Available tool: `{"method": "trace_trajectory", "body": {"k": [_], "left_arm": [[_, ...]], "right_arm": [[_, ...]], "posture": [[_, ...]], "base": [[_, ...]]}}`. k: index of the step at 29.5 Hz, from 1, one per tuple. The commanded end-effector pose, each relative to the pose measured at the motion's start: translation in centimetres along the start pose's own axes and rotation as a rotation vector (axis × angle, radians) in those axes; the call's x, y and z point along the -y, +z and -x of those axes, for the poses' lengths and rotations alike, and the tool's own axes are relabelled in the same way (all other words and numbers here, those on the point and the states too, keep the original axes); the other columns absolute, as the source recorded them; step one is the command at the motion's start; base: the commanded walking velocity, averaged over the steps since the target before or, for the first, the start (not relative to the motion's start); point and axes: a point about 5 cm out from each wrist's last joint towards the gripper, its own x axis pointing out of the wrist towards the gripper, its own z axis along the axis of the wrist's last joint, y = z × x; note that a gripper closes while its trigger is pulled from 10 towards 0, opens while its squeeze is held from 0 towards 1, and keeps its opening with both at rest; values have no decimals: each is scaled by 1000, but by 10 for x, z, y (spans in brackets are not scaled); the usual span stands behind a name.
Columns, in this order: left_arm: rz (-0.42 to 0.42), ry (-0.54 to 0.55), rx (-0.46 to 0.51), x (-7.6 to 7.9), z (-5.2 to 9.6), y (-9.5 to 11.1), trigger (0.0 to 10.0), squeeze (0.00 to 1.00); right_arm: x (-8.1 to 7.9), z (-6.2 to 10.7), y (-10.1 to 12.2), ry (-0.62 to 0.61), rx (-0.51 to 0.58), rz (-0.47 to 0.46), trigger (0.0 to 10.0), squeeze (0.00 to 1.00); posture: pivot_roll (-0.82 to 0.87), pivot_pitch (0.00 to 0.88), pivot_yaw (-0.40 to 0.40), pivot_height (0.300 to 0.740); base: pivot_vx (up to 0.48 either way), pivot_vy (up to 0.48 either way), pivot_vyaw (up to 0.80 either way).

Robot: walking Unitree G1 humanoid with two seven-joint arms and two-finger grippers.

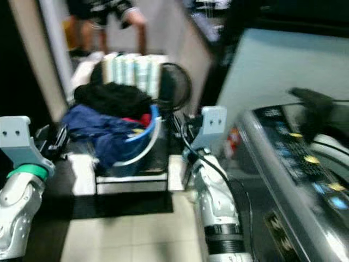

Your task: Clothes washing

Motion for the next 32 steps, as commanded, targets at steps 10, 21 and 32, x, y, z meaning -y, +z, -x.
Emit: {"method": "trace_trajectory", "body": {"k": [10,21,32], "left_arm": [[-15,66,-151,-18,20,-47,10000,0],[-12,26,-108,-7,20,-45,10000,0],[-15,-7,-113,-1,20,-47,10000,0]], "right_arm": [[39,40,-49,-150,-164,39,10000,0],[8,36,-50,45,-129,27,10000,0],[-1,33,-50,92,-129,12,10000,0]], "posture": [[112,13,34,740],[114,20,27,740],[113,22,31,740]], "base": [[0,0,0],[108,0,402],[337,0,436]]}}
